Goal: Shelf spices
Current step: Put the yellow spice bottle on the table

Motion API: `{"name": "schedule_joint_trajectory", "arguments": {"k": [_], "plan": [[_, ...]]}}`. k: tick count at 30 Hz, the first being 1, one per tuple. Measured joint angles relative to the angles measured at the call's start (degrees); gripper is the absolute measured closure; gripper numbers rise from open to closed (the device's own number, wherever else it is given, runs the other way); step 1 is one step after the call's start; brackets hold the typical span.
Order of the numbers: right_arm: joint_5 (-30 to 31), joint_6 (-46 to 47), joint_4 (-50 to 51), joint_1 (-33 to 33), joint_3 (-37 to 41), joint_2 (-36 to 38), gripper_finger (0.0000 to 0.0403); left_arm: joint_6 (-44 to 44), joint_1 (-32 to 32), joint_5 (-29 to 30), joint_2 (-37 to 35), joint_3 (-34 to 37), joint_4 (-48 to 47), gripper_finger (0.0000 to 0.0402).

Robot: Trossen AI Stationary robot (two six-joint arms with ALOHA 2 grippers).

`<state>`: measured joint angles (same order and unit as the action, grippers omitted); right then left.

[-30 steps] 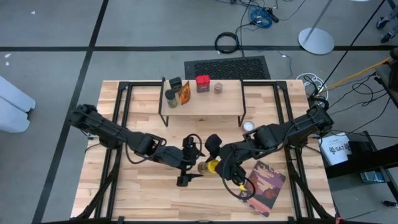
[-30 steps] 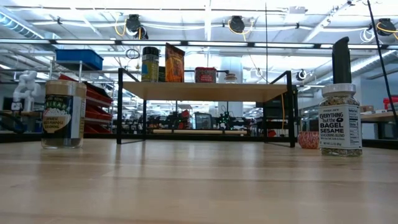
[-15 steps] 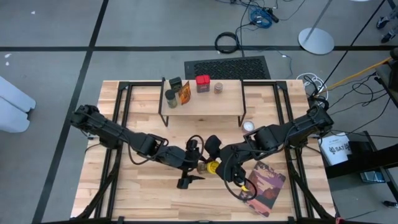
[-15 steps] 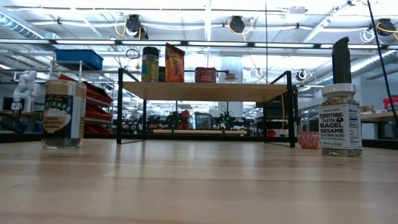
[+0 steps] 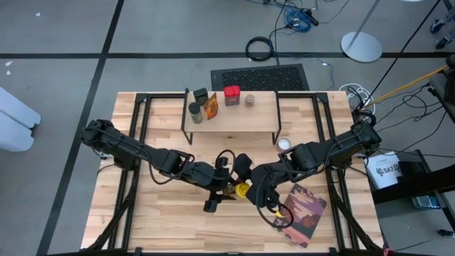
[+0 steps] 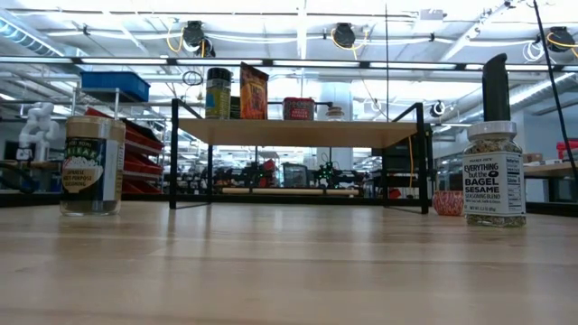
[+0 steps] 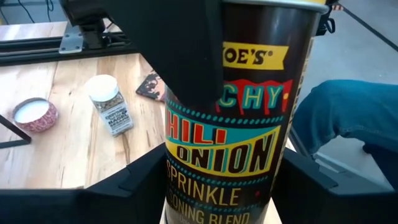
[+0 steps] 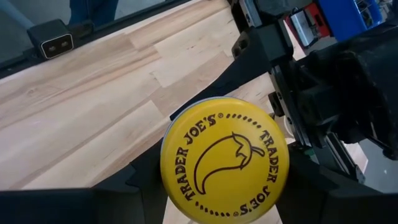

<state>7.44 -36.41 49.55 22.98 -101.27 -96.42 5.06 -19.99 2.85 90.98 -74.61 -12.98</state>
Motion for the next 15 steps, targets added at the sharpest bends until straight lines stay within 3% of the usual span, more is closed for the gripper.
{"name": "schedule_joint_trajectory", "arguments": {"k": [8,15], "plan": [[0.3,2.5,0.2,0.0,0.0,0.0,0.0184,-0.1,0.0,-0.4,0.0,0.0,0.0,0.0165],[2.1,8.8,0.6,0.0,0.0,0.0,0.0146,-0.9,0.0,0.8,-0.2,0.0,-0.2,0.0166]]}}
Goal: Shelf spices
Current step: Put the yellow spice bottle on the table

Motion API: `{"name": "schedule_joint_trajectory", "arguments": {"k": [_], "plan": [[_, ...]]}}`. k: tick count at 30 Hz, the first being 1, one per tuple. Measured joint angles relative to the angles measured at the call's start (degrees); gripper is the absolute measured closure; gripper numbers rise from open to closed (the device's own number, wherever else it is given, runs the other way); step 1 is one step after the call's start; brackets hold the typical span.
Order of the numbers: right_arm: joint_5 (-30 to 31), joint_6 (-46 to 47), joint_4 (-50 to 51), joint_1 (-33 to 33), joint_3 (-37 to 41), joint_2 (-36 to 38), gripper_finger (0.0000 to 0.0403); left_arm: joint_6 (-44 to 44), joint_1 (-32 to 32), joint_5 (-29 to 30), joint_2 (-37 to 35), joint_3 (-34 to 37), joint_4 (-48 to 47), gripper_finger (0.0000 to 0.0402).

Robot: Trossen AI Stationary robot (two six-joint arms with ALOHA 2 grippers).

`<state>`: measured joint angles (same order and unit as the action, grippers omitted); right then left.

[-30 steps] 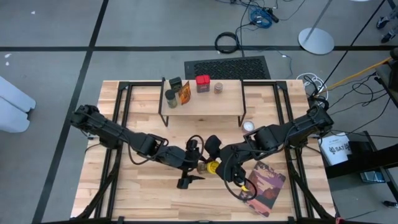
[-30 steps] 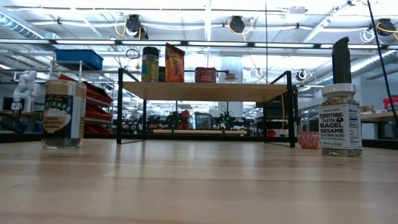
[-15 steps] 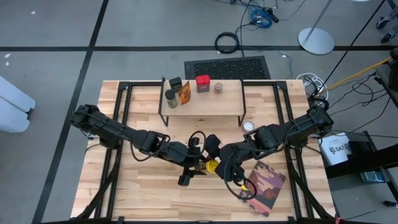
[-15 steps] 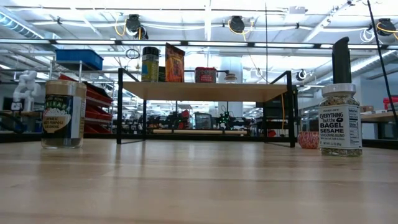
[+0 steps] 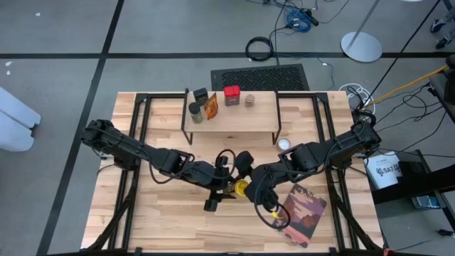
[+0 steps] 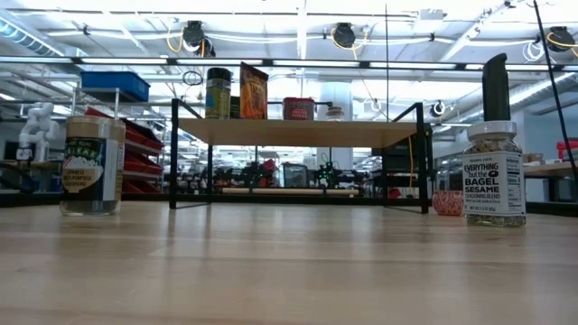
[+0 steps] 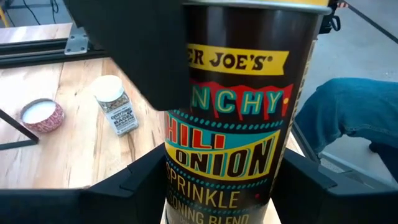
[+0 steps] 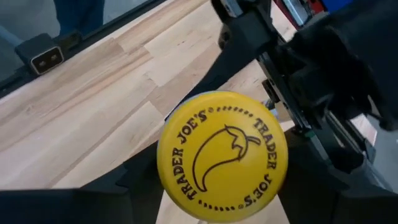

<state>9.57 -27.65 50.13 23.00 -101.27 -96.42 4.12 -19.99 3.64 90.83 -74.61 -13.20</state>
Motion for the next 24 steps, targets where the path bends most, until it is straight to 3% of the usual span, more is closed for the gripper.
{"name": "schedule_joint_trajectory", "arguments": {"k": [12,24], "plan": [[0.1,8.2,1.2,0.1,0.0,0.0,0.0098,0.0,-0.4,4.8,-0.4,0.0,-2.4,0.0166],[3.0,14.6,4.8,0.3,0.0,1.0,0.0094,1.9,-0.9,6.4,-1.0,0.0,-6.4,0.0187]]}}
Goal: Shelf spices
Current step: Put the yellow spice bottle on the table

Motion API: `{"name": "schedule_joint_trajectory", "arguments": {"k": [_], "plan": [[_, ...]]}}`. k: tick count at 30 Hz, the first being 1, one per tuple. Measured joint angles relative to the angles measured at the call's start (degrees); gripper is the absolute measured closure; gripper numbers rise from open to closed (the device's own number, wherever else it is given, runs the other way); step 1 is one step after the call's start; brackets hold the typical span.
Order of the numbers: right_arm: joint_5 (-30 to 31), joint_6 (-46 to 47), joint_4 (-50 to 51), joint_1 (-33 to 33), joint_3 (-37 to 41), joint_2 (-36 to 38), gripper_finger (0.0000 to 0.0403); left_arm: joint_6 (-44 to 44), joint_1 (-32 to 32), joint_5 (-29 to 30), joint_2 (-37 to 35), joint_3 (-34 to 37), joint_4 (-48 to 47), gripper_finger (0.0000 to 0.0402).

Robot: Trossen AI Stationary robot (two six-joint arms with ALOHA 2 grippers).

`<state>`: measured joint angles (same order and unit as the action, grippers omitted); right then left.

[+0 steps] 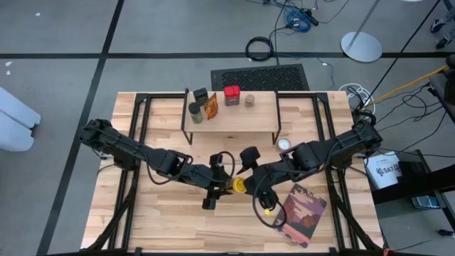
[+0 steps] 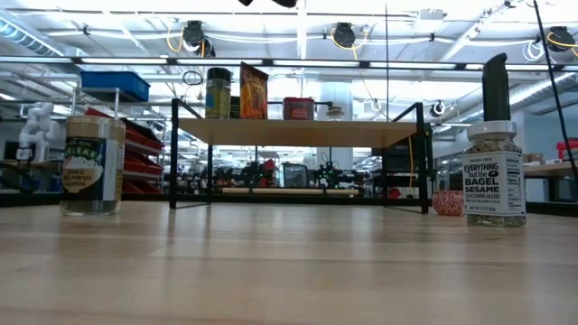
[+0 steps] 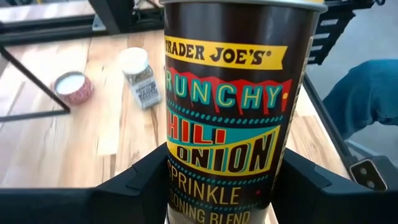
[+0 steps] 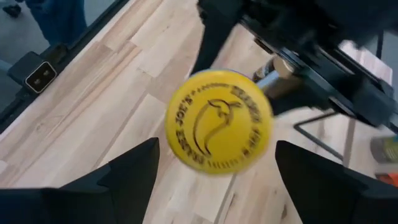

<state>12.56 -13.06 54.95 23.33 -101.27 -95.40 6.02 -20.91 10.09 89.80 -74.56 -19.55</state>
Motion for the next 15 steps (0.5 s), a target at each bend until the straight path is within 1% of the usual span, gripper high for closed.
{"name": "schedule_joint_trajectory", "arguments": {"k": [6,10,15], "plan": [[3.2,5.6,1.6,0.0,0.0,2.2,0.0094,1.1,-0.4,0.2,0.0,-0.2,-2.4,0.0187],[4.1,14.0,3.3,0.0,0.0,3.8,0.0094,2.2,-0.4,3.3,0.0,-3.1,-10.4,0.0188],[4.3,25.1,3.7,0.0,0.0,3.7,0.0094,2.2,-0.2,6.6,0.0,-7.4,-19.7,0.0188]]}}
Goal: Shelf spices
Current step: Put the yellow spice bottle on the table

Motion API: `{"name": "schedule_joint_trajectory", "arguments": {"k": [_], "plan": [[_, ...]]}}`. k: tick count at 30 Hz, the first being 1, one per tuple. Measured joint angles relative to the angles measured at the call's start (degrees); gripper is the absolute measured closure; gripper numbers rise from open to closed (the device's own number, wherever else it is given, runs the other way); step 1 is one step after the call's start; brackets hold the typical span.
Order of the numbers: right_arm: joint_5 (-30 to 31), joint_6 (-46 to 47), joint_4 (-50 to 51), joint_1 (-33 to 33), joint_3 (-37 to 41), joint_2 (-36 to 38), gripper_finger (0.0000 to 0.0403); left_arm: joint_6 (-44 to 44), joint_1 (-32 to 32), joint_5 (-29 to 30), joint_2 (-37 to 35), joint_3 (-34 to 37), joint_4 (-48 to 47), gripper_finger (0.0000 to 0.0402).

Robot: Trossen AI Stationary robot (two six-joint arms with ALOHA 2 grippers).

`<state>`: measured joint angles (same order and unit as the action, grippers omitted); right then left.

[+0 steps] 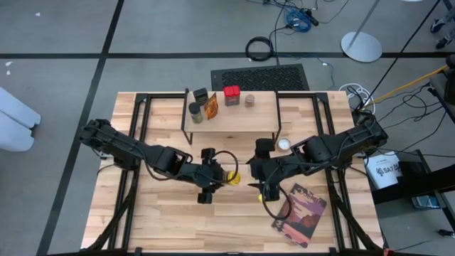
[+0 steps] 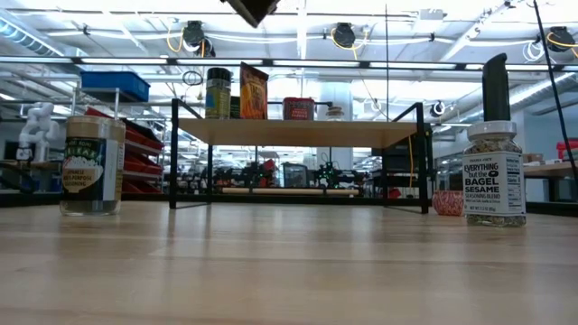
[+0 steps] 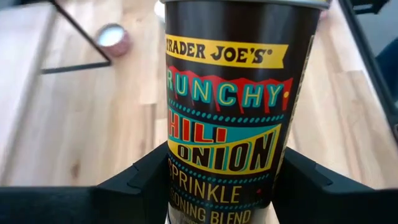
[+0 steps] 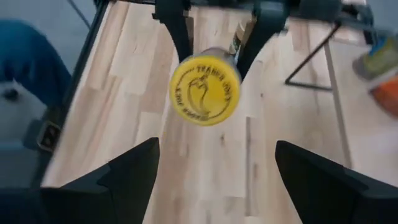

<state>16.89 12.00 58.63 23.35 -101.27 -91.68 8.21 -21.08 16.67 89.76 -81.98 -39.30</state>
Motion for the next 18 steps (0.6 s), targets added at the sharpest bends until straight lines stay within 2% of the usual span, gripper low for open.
{"name": "schedule_joint_trajectory", "arguments": {"k": [3,6,9,14,18], "plan": [[1.6,5.5,0.0,0.1,0.2,-0.8,0.0094,-0.1,0.0,2.6,0.0,-2.5,-4.3,0.0188],[6.1,8.1,-1.6,0.2,1.7,-1.2,0.0094,-0.9,0.0,4.7,0.0,-4.5,-7.6,0.0188],[10.0,8.4,-7.5,0.2,4.7,-1.1,0.0094,-1.1,0.0,6.2,0.0,-5.8,-10.1,0.0185],[11.5,8.6,-18.9,0.0,10.0,-1.2,0.0094,-1.1,0.1,9.6,0.0,-7.1,-14.5,0.018],[11.7,7.2,-25.0,-1.0,13.5,-1.2,0.0094,-1.1,0.1,11.1,0.0,-7.4,-14.4,0.0179]]}}
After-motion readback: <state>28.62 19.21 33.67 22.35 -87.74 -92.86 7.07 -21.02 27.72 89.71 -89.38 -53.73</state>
